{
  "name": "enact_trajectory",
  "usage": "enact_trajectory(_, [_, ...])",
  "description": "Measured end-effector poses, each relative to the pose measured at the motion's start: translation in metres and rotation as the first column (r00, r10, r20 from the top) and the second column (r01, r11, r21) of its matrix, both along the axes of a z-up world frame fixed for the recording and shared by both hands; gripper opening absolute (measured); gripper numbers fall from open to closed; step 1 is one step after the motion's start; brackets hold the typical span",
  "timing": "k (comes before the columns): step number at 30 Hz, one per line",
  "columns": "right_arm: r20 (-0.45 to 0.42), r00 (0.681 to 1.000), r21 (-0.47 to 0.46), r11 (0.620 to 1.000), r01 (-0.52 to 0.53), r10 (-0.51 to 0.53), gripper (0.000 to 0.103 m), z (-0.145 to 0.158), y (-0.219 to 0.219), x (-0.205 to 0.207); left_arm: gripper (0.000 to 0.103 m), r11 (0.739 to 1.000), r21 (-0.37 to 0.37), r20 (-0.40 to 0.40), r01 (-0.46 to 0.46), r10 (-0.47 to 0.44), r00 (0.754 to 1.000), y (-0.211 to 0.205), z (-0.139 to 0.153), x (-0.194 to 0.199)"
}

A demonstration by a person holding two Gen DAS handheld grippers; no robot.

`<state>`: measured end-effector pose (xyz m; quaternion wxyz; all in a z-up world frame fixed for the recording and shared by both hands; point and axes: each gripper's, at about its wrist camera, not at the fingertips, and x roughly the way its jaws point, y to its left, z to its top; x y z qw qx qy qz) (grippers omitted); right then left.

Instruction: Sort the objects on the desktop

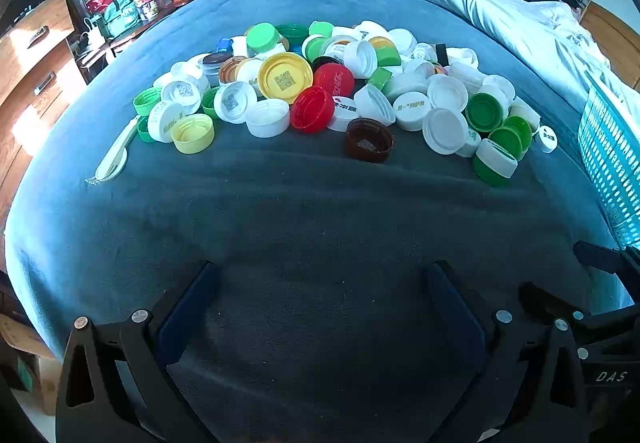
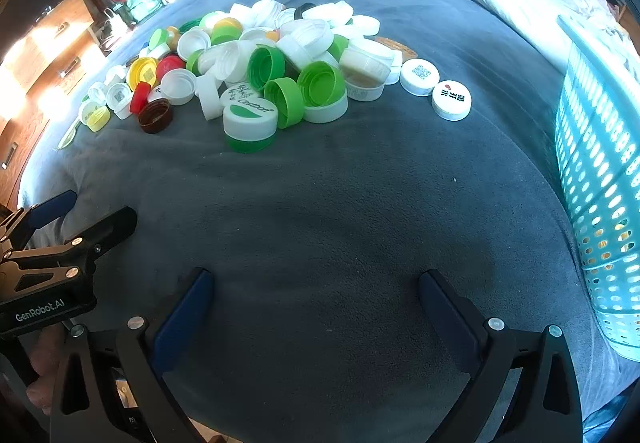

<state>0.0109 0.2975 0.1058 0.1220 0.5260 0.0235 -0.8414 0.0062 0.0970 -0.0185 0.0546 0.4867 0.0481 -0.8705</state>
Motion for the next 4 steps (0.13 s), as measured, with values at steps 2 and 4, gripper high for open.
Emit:
enact_trajectory(2, [-0.002,1.0,-0.001,1.0,0.001,-0.001,0.103,0.0001,-0.0005,0.0001,0.102,1.0,0.017,-0.002,0.001,-0.001,1.0,-0.0022,0.0009,0.0005])
enact_trajectory(4, [-0.005,1.0,0.0,1.0,0.001,-0.001,0.103,-0.0002,-0.001,0.0001,0.102,1.0,0.017,-0.004,0.003,-0.003,1.0,-0.0021,0.0008,0.0008])
